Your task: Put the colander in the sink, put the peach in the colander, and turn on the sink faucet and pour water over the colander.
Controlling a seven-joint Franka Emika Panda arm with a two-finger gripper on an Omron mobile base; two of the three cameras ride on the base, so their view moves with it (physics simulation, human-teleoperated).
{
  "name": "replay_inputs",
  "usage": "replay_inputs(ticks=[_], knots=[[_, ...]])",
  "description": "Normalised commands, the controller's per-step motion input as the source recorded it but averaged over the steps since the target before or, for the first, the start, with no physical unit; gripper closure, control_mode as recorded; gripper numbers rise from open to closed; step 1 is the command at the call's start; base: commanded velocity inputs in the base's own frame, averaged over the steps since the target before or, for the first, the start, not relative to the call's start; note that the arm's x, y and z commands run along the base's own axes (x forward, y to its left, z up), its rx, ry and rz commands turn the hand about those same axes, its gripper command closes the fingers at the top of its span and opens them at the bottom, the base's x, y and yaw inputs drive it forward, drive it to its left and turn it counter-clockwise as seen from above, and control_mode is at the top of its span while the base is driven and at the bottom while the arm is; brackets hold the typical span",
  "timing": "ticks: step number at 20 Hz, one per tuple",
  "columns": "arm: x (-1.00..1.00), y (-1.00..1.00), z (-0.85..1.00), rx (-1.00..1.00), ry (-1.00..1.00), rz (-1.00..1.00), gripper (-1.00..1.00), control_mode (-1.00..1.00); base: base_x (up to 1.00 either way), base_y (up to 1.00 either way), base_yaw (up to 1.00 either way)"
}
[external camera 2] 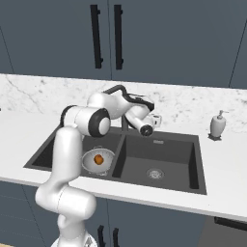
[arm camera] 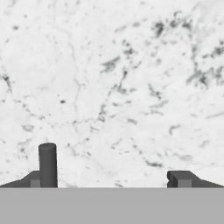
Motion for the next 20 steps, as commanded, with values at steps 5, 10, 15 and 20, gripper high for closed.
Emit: replay_inputs(ticks=[5, 10, 15, 20], knots=[[0.00, -0.92, 0.00, 0.07, 0.00, 0.00, -1.00, -1.00, 0.00, 0.00, 0.00], [0.00, -1.00, 0.00, 0.09, 0.00, 0.00, -1.00, -1.00, 0.00, 0.00, 0.00], [0.00, -0.99, 0.00, 0.08, 0.00, 0.00, -1.00, -1.00, 0.00, 0.00, 0.00], [0.00, -0.95, 0.00, 0.07, 0.00, 0.00, -1.00, -1.00, 0.00, 0.00, 0.00]])
